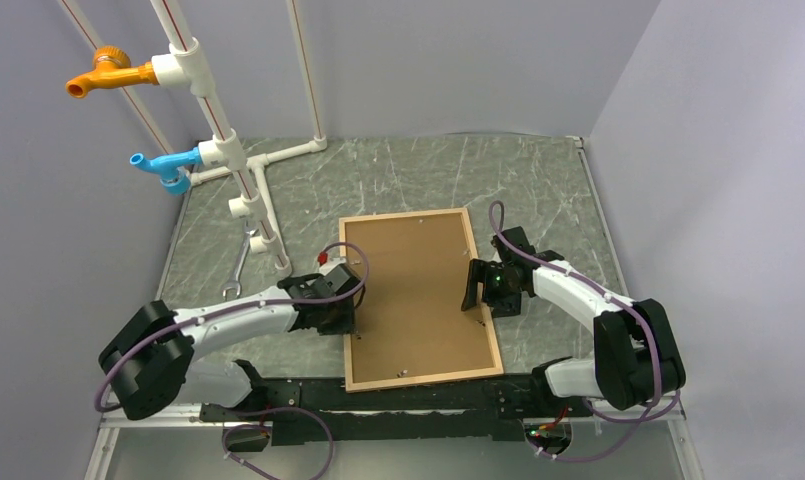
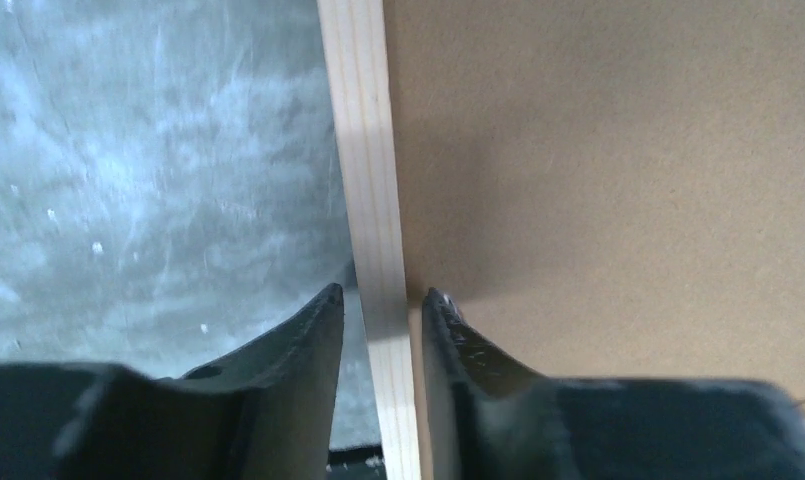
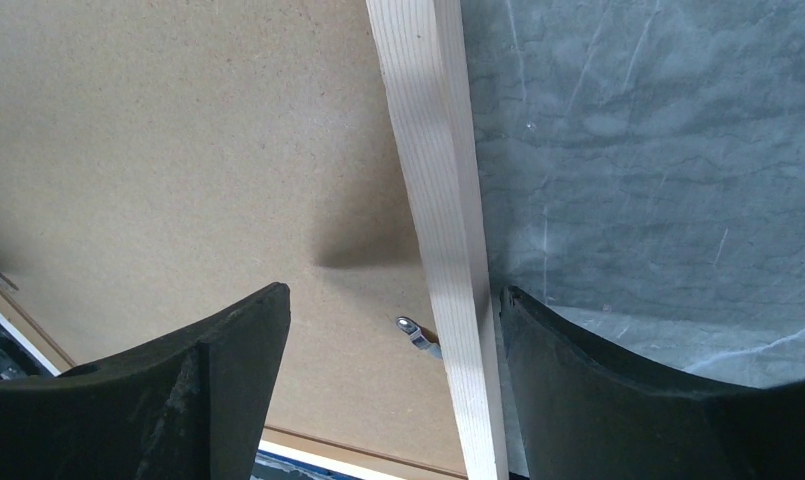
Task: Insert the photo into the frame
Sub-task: Install the photo frame at the center of the board.
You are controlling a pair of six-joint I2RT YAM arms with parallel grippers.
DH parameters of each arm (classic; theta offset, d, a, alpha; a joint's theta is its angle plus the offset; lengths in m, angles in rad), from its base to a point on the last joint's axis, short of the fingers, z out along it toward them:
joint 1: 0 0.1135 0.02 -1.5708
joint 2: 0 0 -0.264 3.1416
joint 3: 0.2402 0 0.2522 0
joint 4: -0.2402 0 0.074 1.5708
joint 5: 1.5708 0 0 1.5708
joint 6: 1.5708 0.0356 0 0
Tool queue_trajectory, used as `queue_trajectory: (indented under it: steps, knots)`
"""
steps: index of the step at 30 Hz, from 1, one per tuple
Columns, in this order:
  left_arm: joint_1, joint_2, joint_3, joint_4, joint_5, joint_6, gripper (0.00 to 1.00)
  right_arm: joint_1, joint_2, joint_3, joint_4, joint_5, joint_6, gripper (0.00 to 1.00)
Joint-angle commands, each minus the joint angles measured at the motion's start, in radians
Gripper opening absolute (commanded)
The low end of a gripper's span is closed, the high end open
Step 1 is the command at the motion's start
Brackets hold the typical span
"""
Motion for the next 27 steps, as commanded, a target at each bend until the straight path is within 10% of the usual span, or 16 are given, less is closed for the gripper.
queue_trajectory:
  steps: [1,9,27]
  knots:
    - [-0.02,-0.091,-0.017,-0.099,0.023,0.001,0.46,0.004,-0.003,0.012,0.022,-0.001,0.007,0.79]
    - [-0.02,-0.195,-0.025,-0.109,0.002,-0.071,0.67,0.003,-0.002,0.013,0.02,0.003,0.002,0.79]
    - [-0.078,0.064,0.055,-0.06,0.018,-0.051,0.65,0.004,0.018,0.009,0.035,0.002,-0.002,0.79]
